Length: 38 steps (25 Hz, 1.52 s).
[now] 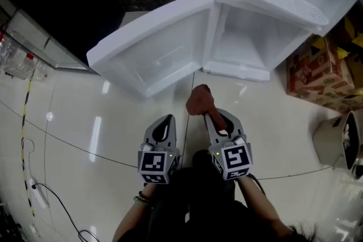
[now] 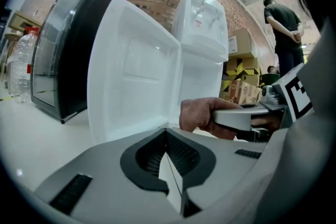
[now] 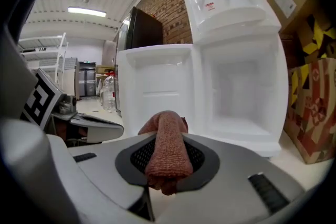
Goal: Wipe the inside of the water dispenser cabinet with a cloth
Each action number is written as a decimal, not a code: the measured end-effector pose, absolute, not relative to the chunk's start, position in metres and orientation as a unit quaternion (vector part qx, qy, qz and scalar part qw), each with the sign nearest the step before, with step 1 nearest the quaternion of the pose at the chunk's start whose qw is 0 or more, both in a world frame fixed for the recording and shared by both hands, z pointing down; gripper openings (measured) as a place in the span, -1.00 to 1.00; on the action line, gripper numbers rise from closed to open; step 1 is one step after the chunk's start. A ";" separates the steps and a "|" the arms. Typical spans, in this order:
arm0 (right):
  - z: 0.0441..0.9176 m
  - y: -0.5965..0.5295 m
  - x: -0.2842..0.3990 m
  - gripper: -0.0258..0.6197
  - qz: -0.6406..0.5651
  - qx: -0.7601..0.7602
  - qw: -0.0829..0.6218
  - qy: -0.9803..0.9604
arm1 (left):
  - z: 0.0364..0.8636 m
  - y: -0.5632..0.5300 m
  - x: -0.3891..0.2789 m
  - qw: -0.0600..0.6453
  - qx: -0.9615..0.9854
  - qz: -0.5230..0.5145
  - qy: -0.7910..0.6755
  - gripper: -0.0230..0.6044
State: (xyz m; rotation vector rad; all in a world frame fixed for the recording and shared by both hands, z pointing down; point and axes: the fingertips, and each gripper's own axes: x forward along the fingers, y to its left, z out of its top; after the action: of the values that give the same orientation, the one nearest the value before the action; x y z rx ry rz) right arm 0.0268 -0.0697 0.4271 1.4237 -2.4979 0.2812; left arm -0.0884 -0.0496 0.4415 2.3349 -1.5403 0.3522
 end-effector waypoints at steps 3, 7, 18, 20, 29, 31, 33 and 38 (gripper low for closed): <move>0.423 -0.057 0.033 -0.70 0.123 0.501 0.106 -0.850 | 0.439 -0.053 -0.076 0.156 0.825 0.122 -0.529 -1.00; 0.425 -0.050 0.052 -0.70 0.141 0.526 0.095 -0.834 | 0.440 -0.054 -0.061 0.152 0.833 0.123 -0.517 -1.00; 0.433 -0.041 0.070 -0.71 0.134 0.533 0.120 -0.827 | 0.442 -0.052 -0.038 0.138 0.849 0.139 -0.491 -1.00; 0.435 -0.038 0.069 -0.71 0.134 0.530 0.121 -0.829 | 0.443 -0.051 -0.037 0.140 0.848 0.140 -0.492 -1.00; 0.435 -0.038 0.071 -0.71 0.134 0.531 0.119 -0.828 | 0.445 -0.049 -0.029 0.137 0.854 0.147 -0.479 -1.00; 0.436 -0.038 0.070 -0.71 0.134 0.530 0.121 -0.829 | 0.445 -0.049 -0.030 0.138 0.854 0.147 -0.479 -1.00; 0.436 -0.038 0.069 -0.71 0.133 0.529 0.123 -0.829 | 0.446 -0.049 -0.030 0.139 0.854 0.147 -0.479 -1.00; 0.434 -0.041 0.068 -0.71 0.126 0.529 0.124 -0.830 | 0.447 -0.049 -0.033 0.143 0.853 0.146 -0.480 -1.00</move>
State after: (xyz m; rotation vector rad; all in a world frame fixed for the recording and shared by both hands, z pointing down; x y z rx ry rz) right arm 0.0676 -0.0407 0.4342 1.5432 -2.4197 0.3684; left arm -0.0327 -0.0489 0.4465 2.4608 -1.3847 0.4224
